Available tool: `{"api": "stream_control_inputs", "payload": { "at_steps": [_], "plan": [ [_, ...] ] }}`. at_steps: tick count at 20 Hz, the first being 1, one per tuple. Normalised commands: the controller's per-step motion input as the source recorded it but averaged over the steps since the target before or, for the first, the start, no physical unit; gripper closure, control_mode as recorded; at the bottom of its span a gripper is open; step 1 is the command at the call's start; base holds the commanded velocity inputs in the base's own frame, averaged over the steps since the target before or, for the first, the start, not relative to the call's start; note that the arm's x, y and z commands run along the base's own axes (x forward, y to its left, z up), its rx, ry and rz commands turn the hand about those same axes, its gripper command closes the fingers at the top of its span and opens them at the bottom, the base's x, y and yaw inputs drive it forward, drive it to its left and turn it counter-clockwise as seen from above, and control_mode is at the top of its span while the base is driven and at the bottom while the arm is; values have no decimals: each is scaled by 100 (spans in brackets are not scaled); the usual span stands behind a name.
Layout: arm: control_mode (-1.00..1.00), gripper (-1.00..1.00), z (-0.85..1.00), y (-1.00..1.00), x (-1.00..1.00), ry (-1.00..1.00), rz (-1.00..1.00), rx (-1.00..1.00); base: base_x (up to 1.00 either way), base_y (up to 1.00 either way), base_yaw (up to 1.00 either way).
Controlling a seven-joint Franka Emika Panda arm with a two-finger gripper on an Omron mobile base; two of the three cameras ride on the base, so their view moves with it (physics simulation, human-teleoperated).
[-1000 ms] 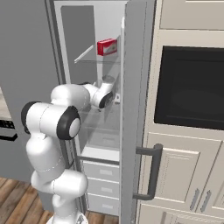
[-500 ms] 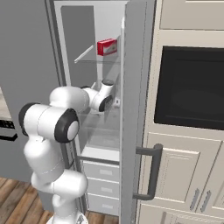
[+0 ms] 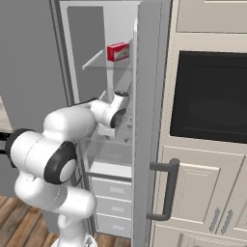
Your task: Fully open the fridge drawer.
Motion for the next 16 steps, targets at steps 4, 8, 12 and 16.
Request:
{"api": "stream_control_inputs", "payload": {
  "at_steps": [4, 8, 12, 16],
  "plan": [
    [-100, -100, 97, 13, -22, -36, 1, 1, 0, 0, 0],
    [-100, -100, 76, 59, -23, -39, 4, -1, 0, 0, 0],
    [-100, -100, 51, 45, -55, -20, 1, -3, 0, 0, 0],
    [-100, -100, 44, 8, -71, -16, 0, 0, 0, 0, 0]
  ]
}}
